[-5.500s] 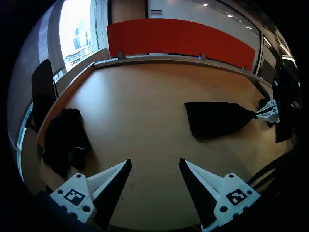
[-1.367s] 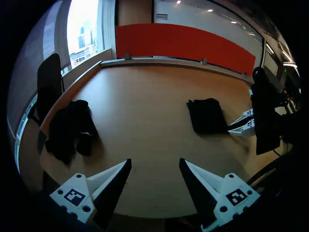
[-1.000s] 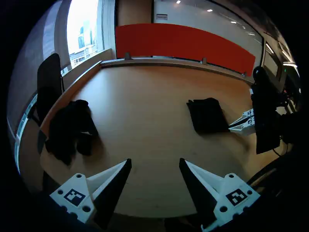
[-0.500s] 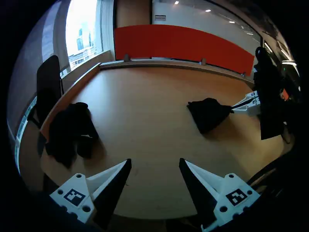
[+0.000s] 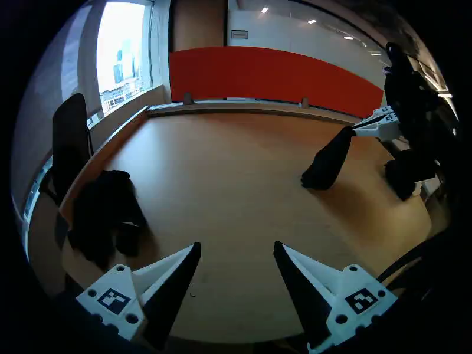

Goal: Fold towel

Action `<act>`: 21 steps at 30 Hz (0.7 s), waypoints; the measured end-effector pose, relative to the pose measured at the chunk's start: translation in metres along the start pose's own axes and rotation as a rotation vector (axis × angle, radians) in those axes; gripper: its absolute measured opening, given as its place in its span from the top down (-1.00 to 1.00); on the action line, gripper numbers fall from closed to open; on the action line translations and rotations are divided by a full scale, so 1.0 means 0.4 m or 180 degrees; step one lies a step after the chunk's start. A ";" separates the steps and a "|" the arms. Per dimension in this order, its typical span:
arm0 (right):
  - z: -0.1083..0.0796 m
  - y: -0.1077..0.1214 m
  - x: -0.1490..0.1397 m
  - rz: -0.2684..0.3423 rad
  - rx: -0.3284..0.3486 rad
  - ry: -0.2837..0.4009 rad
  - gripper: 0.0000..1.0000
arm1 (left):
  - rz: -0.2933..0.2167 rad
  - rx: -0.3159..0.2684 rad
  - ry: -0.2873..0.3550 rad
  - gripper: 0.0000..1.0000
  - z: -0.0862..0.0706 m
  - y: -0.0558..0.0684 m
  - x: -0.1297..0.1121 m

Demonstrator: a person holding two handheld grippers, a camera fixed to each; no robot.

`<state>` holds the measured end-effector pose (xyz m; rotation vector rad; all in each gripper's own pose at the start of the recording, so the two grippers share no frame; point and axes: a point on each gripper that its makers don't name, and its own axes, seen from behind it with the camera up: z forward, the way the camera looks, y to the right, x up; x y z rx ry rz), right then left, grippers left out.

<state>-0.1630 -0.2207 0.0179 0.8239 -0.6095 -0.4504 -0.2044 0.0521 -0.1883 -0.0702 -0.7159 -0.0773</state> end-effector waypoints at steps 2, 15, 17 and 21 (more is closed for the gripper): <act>-0.018 0.021 0.021 0.0016 -0.0039 0.0054 0.91 | 0.0005 -0.0009 0.0013 -0.83 0.001 0.001 0.007; -0.126 0.164 -0.023 0.0147 -0.0298 0.0022 0.91 | 0.0013 -0.0071 0.0042 -0.83 0.007 0.016 0.024; -0.142 0.189 -0.035 0.0186 -0.0338 0.0017 0.91 | 0.0007 -0.0078 0.0040 -0.83 0.008 0.017 0.025; -0.171 0.235 -0.059 0.0239 -0.0407 -0.0004 0.91 | -0.0013 -0.0084 0.0027 -0.83 0.011 0.017 0.024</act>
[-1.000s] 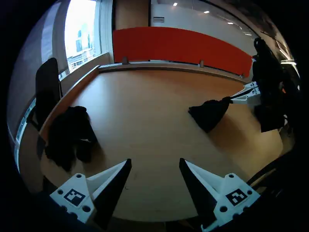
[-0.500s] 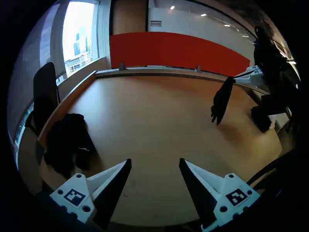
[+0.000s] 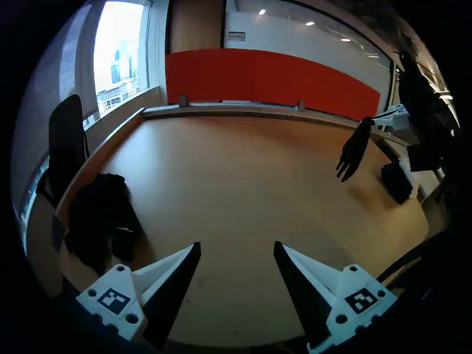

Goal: Fold towel

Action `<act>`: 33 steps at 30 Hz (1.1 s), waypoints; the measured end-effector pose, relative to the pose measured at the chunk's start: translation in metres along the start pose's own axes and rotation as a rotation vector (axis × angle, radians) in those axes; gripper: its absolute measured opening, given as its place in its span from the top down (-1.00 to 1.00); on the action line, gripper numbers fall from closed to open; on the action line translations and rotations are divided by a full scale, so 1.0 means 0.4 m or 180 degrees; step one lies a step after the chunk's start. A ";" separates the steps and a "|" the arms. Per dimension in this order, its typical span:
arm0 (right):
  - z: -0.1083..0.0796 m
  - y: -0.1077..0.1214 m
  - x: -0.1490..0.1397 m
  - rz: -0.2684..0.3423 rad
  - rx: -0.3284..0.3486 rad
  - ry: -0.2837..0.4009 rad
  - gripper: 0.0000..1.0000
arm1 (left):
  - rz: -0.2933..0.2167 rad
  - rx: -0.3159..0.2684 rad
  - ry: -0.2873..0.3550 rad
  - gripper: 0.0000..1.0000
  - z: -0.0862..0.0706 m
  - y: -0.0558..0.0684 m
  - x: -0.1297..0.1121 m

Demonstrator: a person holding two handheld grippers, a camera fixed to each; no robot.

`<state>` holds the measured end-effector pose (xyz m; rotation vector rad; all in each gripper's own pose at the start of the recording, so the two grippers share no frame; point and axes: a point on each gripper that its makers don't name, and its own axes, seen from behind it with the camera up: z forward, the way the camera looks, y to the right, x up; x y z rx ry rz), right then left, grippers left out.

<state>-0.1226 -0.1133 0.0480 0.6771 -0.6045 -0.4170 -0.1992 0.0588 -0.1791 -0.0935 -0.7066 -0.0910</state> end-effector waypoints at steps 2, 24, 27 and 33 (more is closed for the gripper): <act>-0.011 0.025 -0.014 0.0011 -0.0032 -0.0025 0.91 | -0.0002 0.0003 -0.0004 -0.83 0.002 -0.001 0.001; -0.127 0.299 -0.122 0.0356 -0.0371 -0.0217 0.91 | 0.0055 -0.0020 -0.0050 -0.83 0.020 0.016 0.005; -0.142 0.336 -0.133 0.0418 -0.0433 -0.0232 0.91 | 0.0066 -0.0024 -0.0057 -0.83 0.023 0.019 0.006; -0.174 0.410 -0.161 0.0494 -0.0572 -0.0285 0.91 | 0.0082 -0.0034 -0.0070 -0.83 0.029 0.024 0.008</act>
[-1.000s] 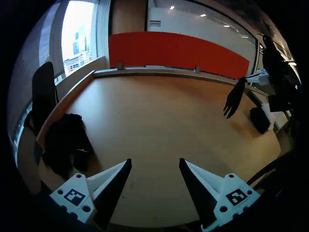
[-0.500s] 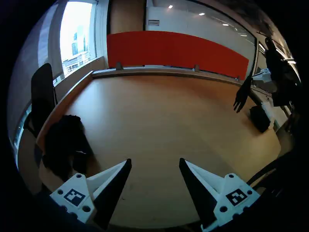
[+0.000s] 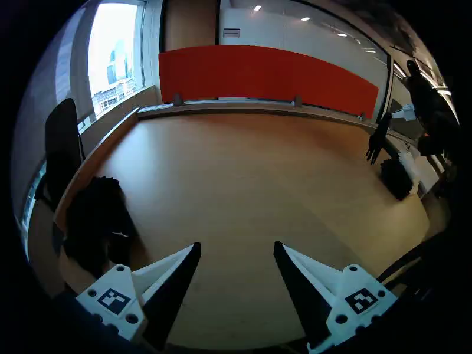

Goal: Fold towel

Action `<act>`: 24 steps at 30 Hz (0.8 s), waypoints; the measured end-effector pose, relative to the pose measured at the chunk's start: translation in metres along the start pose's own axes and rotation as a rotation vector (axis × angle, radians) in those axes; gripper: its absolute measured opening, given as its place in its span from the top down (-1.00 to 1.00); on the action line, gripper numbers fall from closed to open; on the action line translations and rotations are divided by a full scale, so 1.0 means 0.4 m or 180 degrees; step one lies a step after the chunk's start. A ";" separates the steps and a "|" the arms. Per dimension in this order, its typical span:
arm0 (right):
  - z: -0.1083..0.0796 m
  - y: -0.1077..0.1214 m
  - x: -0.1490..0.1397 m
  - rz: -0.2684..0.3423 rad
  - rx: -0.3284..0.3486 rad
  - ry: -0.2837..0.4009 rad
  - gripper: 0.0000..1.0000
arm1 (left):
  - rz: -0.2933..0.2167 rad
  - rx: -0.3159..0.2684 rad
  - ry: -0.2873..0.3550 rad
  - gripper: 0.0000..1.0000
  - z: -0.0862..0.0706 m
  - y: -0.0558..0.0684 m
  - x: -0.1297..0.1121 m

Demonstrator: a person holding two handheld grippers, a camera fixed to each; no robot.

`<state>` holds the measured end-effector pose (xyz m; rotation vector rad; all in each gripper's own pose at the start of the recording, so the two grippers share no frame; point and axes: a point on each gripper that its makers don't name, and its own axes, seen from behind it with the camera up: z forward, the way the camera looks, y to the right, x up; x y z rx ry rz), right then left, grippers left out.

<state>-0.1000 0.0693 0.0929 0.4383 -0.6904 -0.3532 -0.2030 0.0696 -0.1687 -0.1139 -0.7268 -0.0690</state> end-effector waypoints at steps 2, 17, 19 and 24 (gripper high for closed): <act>-0.005 0.025 -0.006 0.0010 -0.0045 -0.0020 0.91 | 0.0001 -0.0005 -0.0005 -0.83 0.002 0.002 0.000; -0.026 0.171 -0.061 0.0101 -0.0280 -0.0214 0.91 | 0.0030 -0.0012 -0.0029 -0.83 0.013 0.019 0.009; -0.028 0.180 -0.068 0.0118 -0.0292 -0.0229 0.91 | 0.0033 -0.0014 -0.0029 -0.83 0.015 0.022 0.011; -0.033 0.195 -0.087 0.0151 -0.0319 -0.0260 0.91 | 0.0048 -0.0023 -0.0031 -0.83 0.018 0.030 0.016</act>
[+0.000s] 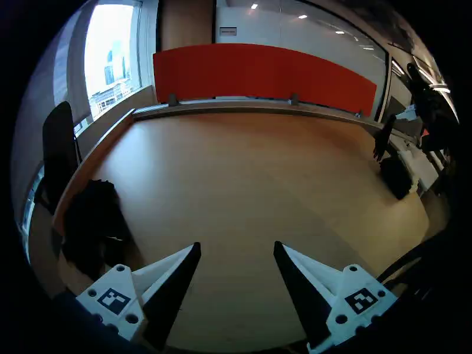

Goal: Fold towel

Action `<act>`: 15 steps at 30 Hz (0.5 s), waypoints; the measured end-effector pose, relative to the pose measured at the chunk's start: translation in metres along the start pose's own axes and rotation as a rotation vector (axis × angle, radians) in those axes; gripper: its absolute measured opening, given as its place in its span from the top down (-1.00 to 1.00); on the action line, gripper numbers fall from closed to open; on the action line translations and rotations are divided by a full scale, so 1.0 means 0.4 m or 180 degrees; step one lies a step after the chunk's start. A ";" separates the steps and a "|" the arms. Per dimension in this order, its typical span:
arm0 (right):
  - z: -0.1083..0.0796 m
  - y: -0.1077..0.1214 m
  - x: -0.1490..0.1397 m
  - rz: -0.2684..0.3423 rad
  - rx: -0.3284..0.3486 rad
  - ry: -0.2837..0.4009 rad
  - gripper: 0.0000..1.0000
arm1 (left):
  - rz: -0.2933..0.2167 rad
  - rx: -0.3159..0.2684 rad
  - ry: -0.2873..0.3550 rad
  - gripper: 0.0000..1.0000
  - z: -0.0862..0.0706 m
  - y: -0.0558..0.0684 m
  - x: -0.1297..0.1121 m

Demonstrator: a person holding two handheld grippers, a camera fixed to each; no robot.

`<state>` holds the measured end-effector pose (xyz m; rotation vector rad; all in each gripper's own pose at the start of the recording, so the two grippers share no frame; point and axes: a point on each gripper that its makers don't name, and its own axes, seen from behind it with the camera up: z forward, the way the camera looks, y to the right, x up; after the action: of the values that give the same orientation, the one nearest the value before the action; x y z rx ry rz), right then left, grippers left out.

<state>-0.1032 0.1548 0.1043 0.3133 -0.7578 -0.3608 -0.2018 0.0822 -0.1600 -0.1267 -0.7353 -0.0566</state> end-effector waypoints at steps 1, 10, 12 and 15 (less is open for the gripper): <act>-0.001 0.002 -0.004 0.0006 -0.0002 -0.0007 0.91 | 0.0005 -0.0002 -0.0001 -0.83 0.001 0.001 0.001; -0.023 0.023 -0.054 0.0046 -0.0056 -0.0072 0.91 | 0.0036 -0.0024 0.0005 -0.83 0.002 0.013 0.011; -0.033 0.029 -0.071 0.0064 -0.0070 -0.0086 0.91 | 0.0046 -0.0031 0.0008 -0.83 0.002 0.015 0.014; -0.051 0.037 -0.101 0.0093 -0.0091 -0.0115 0.91 | 0.0063 -0.0040 0.0015 -0.83 0.001 0.017 0.018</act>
<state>-0.1126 0.1881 0.0717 0.2691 -0.7913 -0.3501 -0.1962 0.0889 -0.1555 -0.1459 -0.7291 -0.0427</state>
